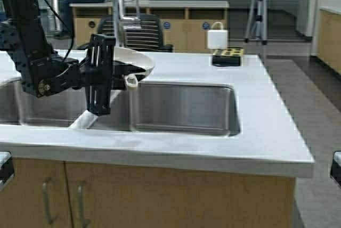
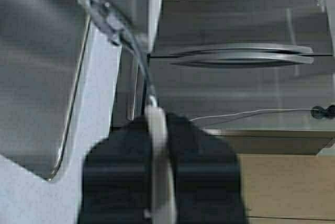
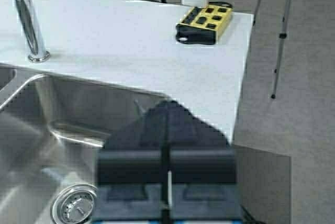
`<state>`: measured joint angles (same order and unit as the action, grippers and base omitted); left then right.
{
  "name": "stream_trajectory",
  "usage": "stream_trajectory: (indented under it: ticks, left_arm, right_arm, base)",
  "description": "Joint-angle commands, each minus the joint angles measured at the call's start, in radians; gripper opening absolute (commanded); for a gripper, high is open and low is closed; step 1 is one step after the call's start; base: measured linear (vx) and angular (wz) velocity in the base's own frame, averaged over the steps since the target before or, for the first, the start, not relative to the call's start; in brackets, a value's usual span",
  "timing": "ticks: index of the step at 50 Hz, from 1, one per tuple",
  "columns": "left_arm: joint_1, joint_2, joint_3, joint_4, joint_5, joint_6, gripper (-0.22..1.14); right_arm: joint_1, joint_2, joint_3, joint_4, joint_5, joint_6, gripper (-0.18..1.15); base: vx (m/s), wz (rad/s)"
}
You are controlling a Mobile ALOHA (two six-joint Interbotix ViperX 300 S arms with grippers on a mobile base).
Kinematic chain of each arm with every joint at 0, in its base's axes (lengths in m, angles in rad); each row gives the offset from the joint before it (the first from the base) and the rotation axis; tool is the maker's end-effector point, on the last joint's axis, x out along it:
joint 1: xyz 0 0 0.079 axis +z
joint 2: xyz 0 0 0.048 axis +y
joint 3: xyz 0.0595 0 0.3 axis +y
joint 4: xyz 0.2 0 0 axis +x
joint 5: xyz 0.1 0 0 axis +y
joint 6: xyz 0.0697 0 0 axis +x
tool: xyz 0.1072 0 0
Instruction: Wash the pan
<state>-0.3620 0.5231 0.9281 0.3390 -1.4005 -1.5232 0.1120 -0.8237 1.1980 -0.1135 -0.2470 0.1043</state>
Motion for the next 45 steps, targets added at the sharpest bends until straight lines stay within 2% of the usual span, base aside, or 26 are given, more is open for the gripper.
stream_trajectory:
  ticks: [1, 16, 25, 32, 45]
  left_arm:
    - [-0.003, -0.021, -0.021, 0.015, 0.008, -0.032, 0.02]
    - [0.057, 0.021, -0.032, 0.080, 0.009, -0.074, 0.02]
    - [0.163, 0.077, -0.097, 0.229, 0.008, -0.098, 0.02]
    - [0.230, 0.110, -0.107, 0.278, 0.002, -0.126, 0.02]
    - [0.253, 0.146, -0.137, 0.434, -0.043, -0.141, 0.02]
  right_arm:
    - [0.000, 0.002, 0.003, 0.006, -0.003, 0.002, 0.06]
    - [0.000, -0.034, 0.003, 0.015, -0.003, 0.005, 0.06]
    - [-0.002, -0.051, -0.002, 0.031, 0.003, 0.003, 0.06]
    - [-0.002, -0.041, -0.012, 0.031, 0.009, 0.003, 0.06]
    - [0.000, 0.008, -0.025, 0.023, -0.005, 0.002, 0.06]
  base:
    - [0.18, 0.33]
    - [0.18, 0.27]
    - [0.18, 0.26]
    - [0.18, 0.19]
    - [0.18, 0.07]
